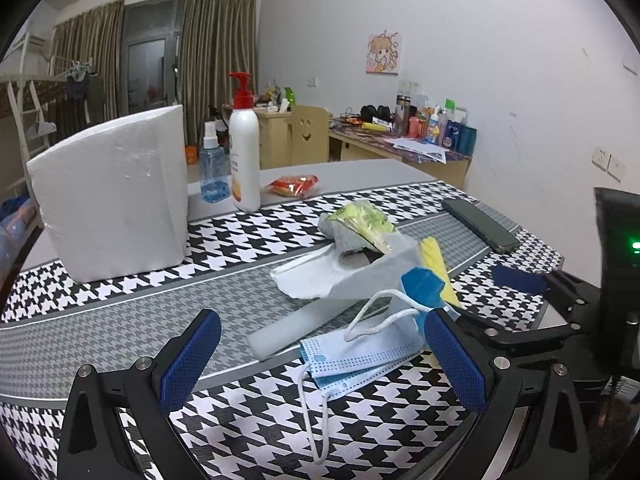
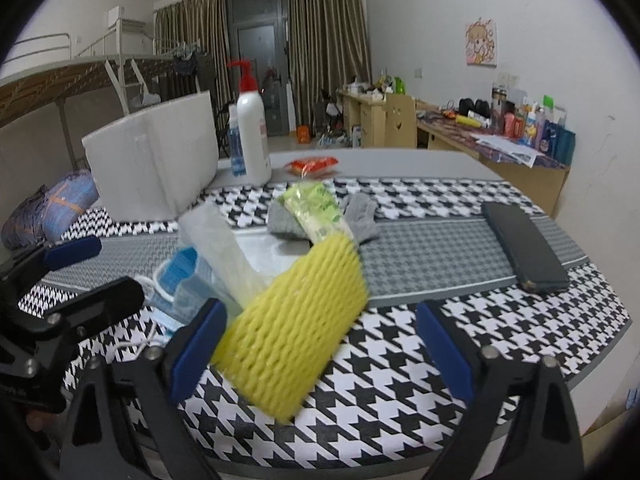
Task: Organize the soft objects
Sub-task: 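Move the left tool to the blue face mask while the right tool approaches the yellow foam net, then close the left tool on the blue mask while the right tool grasps the yellow foam net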
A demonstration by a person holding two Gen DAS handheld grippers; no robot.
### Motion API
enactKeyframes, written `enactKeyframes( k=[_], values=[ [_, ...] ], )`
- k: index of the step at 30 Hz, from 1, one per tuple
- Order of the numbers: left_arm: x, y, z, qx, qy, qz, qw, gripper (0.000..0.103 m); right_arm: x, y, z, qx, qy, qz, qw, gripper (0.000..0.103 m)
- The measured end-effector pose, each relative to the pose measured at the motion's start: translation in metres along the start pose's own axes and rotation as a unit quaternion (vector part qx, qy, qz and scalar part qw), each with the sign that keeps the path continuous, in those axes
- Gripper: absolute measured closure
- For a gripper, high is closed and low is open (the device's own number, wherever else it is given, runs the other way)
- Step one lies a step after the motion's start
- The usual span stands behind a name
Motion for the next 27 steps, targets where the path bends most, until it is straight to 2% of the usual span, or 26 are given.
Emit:
enactKeyframes(
  k=[2, 5, 14, 15, 17, 20, 27],
  values=[
    [-0.003, -0.001, 0.004, 0.003, -0.004, 0.003, 1.0, 0.001, -0.002, -0.004, 0.004, 0.013, 0.003, 0.004, 1.0, 0.017],
    [-0.008, -0.001, 0.008, 0.008, -0.01, 0.007, 0.9999, 0.001, -0.008, -0.007, 0.003, 0.019, 0.002, 0.012, 1.0, 0.022],
    [-0.03, -0.002, 0.023, 0.023, -0.038, 0.022, 0.9988, 0.001, -0.026, -0.011, -0.008, 0.011, -0.008, 0.029, 0.999, 0.025],
    [-0.032, -0.002, 0.025, 0.027, -0.04, 0.021, 0.9986, 0.003, -0.027, -0.01, -0.01, 0.008, -0.008, 0.028, 1.0, 0.025],
    [-0.035, -0.004, 0.029, 0.037, -0.048, 0.019, 0.998, 0.014, -0.028, -0.01, -0.012, 0.004, -0.006, 0.029, 1.0, 0.025],
    [-0.038, -0.007, 0.037, 0.053, -0.056, 0.009, 0.997, 0.025, -0.032, -0.009, -0.013, 0.0, -0.006, 0.032, 0.999, 0.025],
    [-0.048, -0.01, 0.044, 0.07, -0.068, 0.009, 0.9951, 0.04, -0.042, -0.011, -0.013, 0.0, -0.01, 0.041, 0.999, 0.024]
  ],
)
Point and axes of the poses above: each gripper's, at about its wrist camera, not at the fingertips, and z roughly the way its jaws point, x to its left, y to its top, the point moved 5 cm from there along z, roughly the way its jaws point, and after that the axes turned 3 degrees about z, right-handed, at the moved point
